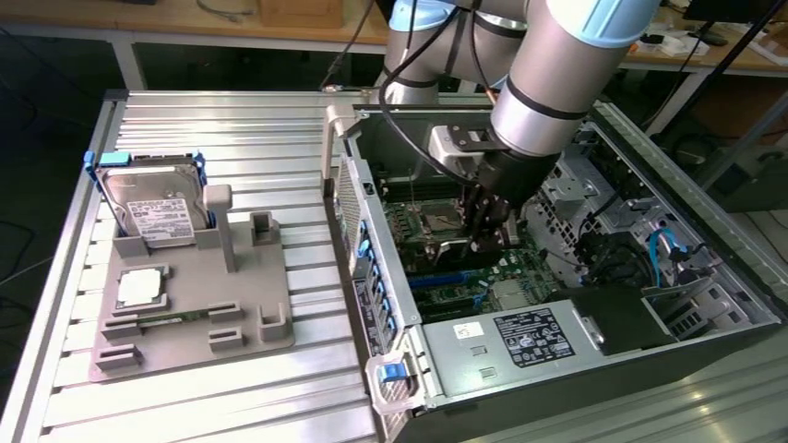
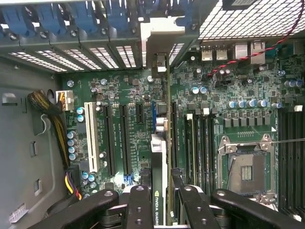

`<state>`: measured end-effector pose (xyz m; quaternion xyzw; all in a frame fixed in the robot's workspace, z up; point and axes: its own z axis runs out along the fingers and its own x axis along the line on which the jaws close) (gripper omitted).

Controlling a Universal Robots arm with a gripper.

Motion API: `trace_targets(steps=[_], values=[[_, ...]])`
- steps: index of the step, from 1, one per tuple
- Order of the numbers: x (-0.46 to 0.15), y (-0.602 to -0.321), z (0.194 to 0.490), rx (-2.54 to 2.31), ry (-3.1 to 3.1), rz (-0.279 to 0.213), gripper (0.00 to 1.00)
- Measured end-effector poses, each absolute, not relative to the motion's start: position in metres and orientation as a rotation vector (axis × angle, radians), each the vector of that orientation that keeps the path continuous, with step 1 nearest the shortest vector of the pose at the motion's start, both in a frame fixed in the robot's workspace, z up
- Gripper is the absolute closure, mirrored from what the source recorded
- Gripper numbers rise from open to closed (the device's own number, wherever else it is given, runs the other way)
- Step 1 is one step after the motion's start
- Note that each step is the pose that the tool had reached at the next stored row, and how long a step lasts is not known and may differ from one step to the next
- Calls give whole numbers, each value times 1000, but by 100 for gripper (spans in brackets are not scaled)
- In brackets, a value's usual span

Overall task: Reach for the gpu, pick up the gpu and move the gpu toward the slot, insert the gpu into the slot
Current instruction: 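Insert the gpu into the slot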

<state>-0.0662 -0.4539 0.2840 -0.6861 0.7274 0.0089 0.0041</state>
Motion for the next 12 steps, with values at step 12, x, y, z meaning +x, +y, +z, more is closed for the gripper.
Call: trace_targets(steps=[12], values=[[-66, -462, 282, -2150, 2279, 28, 73]])
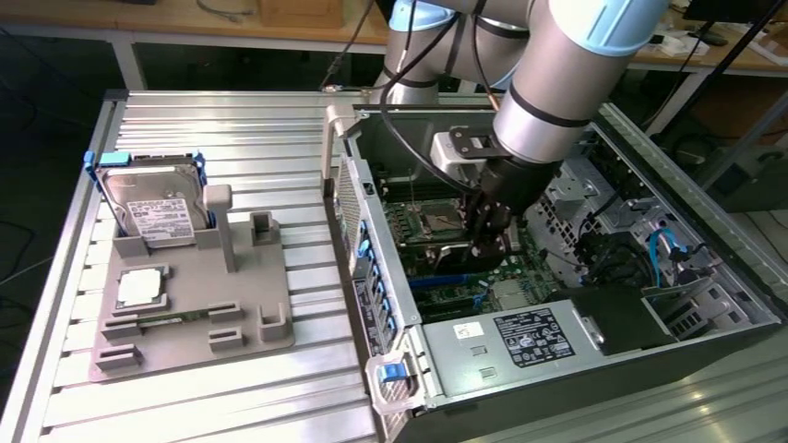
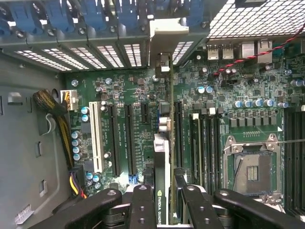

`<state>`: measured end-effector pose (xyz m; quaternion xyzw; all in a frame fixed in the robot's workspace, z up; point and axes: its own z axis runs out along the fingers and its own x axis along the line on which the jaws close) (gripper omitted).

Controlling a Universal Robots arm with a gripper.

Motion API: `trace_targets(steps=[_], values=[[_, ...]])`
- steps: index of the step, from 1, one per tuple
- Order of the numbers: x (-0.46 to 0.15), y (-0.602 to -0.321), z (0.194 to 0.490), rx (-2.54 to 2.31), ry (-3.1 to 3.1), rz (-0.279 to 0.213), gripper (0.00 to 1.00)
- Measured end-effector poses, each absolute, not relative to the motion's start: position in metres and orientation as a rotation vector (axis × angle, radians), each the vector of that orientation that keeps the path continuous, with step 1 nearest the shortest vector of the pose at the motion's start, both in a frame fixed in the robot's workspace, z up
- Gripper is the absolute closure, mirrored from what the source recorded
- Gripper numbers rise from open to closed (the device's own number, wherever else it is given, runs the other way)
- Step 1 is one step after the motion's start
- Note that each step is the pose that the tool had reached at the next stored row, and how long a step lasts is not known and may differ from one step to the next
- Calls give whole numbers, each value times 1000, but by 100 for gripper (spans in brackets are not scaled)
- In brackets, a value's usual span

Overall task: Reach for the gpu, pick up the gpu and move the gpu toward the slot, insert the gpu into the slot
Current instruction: 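Insert the gpu into the slot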

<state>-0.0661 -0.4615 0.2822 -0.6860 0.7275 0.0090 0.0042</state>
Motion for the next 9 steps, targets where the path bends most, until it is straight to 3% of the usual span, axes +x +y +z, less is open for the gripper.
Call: trace_targets(steps=[9], values=[[-67, -463, 282, -2149, 2280, 28, 73]])
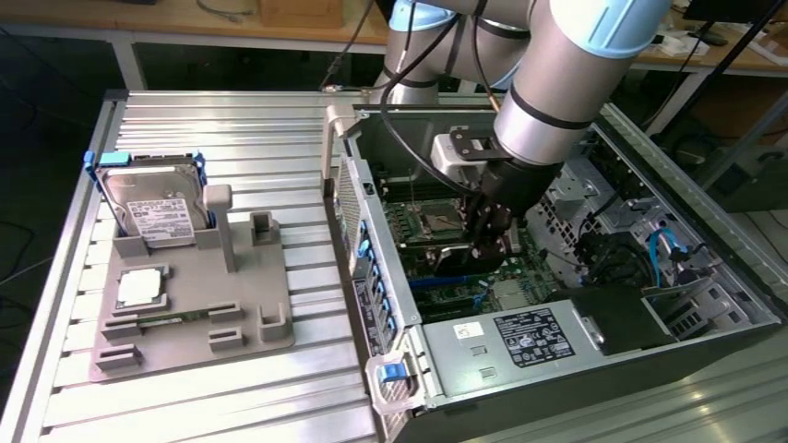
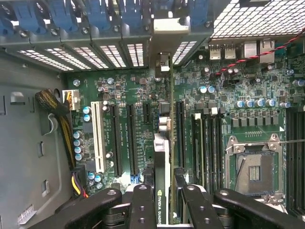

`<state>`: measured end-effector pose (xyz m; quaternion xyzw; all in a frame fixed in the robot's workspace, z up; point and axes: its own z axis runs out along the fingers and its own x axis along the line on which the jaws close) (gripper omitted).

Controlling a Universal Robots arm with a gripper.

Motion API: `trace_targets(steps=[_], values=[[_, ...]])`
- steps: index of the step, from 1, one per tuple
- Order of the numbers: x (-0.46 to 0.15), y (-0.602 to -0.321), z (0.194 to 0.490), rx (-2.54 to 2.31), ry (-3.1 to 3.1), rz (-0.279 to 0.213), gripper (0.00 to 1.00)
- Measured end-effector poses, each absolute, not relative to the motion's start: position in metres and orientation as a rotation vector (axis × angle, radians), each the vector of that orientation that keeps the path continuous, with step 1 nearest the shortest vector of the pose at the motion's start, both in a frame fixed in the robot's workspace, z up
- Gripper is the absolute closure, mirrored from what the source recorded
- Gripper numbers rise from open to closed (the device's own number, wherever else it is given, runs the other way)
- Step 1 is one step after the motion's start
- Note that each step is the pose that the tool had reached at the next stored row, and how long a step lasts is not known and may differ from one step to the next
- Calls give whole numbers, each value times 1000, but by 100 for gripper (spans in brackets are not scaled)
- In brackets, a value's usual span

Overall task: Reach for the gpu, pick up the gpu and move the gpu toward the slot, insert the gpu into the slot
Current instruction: 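Insert the gpu into the slot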

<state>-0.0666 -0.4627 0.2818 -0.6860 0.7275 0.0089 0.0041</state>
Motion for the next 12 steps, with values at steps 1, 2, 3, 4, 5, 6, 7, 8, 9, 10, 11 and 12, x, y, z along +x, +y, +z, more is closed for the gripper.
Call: trace_targets(steps=[1, 2, 3, 4, 5, 6, 7, 8, 9, 10, 11, 12], values=[[-68, -463, 282, -2149, 2279, 28, 73], [-69, -463, 281, -2149, 2279, 28, 73], [-71, -463, 281, -2149, 2279, 28, 73], [-72, -463, 281, -2149, 2279, 28, 73], [-73, -463, 281, -2149, 2279, 28, 73], [-73, -463, 281, -2149, 2280, 28, 73], [-73, -463, 281, -2150, 2279, 28, 73], [-74, -463, 281, -2150, 2280, 28, 73], [-74, -463, 280, -2150, 2280, 28, 73], [-74, -463, 280, -2150, 2280, 28, 73], [-74, -463, 280, -2150, 2279, 28, 73], [-75, -463, 280, -2149, 2279, 29, 73]])
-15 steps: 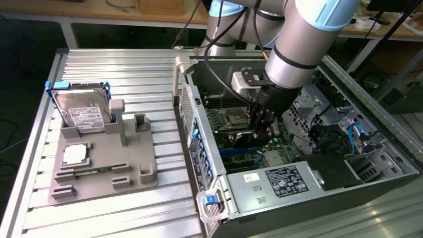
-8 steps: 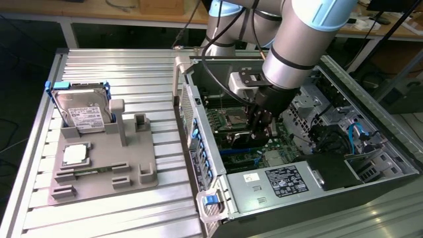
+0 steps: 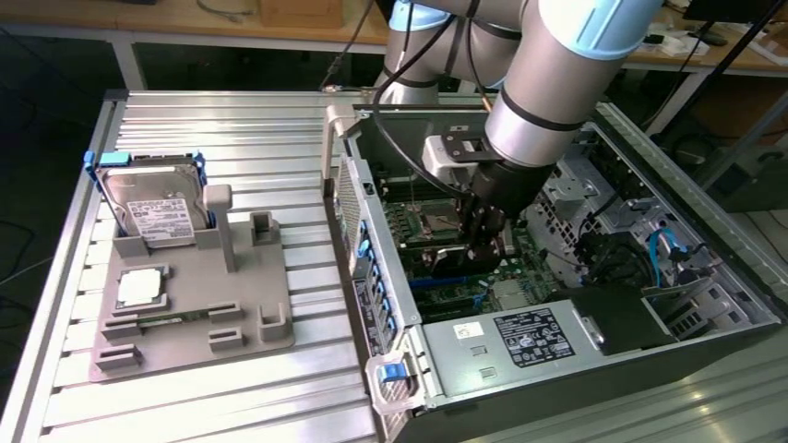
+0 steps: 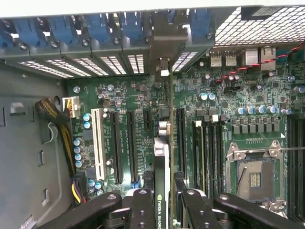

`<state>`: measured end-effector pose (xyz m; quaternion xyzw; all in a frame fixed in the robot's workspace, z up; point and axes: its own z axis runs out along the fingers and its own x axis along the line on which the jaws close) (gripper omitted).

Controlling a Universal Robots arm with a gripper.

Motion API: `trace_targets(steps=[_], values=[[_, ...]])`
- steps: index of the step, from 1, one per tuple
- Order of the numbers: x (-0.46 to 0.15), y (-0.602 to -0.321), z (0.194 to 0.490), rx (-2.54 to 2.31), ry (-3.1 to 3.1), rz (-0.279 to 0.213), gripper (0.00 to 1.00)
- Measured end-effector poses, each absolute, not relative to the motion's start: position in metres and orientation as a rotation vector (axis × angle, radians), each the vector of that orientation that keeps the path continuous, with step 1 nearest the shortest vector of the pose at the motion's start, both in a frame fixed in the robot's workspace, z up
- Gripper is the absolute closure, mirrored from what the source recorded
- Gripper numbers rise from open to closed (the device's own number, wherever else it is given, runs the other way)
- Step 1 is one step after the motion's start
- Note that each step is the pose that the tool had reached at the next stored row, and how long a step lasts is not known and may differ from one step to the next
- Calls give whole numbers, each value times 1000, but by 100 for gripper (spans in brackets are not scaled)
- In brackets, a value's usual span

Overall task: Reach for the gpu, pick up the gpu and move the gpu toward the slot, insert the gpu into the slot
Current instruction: 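Insert the gpu into the slot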

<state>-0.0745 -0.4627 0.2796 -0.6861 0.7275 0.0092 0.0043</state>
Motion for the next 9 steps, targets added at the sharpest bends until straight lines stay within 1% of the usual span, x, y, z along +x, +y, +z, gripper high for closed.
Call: trace_targets(steps=[5, 9], values=[[-73, -463, 278, -2156, 2293, 62, 73], [-73, -463, 278, -2156, 2294, 63, 73]])
